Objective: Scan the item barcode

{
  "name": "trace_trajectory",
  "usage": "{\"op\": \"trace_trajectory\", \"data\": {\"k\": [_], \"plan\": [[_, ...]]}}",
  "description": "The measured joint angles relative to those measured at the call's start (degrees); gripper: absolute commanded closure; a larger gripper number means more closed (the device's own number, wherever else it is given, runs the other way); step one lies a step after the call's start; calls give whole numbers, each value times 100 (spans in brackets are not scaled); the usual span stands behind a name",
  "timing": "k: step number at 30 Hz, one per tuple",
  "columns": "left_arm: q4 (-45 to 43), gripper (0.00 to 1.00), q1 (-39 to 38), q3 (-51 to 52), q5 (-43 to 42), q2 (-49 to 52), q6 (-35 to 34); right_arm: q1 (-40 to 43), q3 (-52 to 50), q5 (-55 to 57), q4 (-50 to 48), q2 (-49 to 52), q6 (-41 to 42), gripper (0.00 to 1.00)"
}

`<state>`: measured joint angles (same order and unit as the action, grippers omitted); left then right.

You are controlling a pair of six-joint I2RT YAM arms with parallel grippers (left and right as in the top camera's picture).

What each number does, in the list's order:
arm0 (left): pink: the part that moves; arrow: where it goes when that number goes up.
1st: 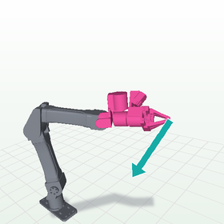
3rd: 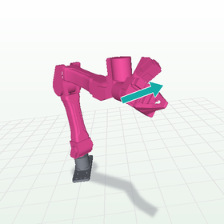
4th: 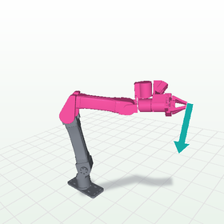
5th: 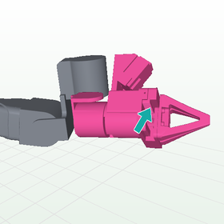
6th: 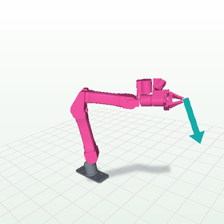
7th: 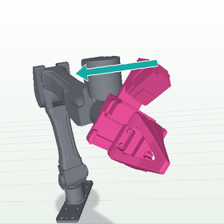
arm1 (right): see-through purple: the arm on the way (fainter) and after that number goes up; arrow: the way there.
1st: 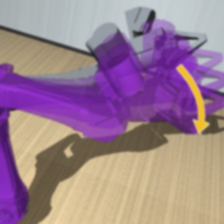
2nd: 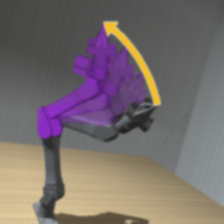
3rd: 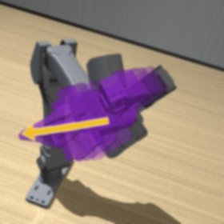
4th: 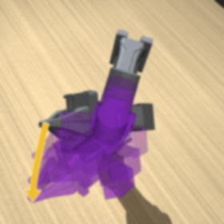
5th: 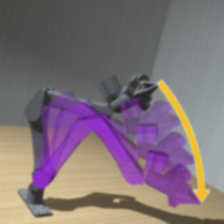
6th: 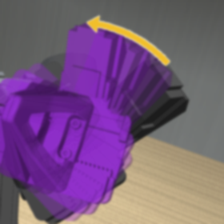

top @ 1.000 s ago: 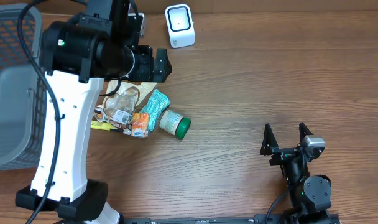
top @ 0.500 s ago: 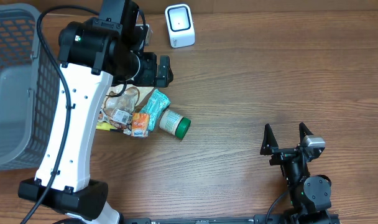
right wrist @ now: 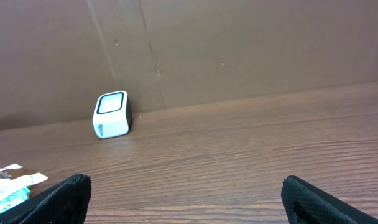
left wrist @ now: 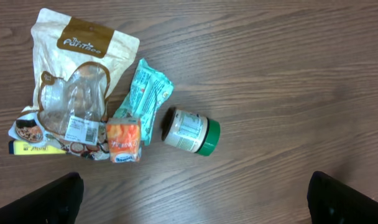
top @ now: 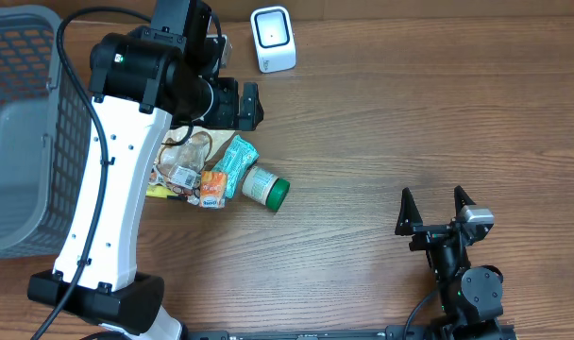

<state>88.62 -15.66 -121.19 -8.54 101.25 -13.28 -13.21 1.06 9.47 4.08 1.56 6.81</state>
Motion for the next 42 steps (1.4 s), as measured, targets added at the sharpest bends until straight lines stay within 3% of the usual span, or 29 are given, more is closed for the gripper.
{"op": "trace_trajectory", "data": {"k": [42], "plan": [[-90,0,0,0,2,0,0,0,0,-2,0,0,7,0]]}}
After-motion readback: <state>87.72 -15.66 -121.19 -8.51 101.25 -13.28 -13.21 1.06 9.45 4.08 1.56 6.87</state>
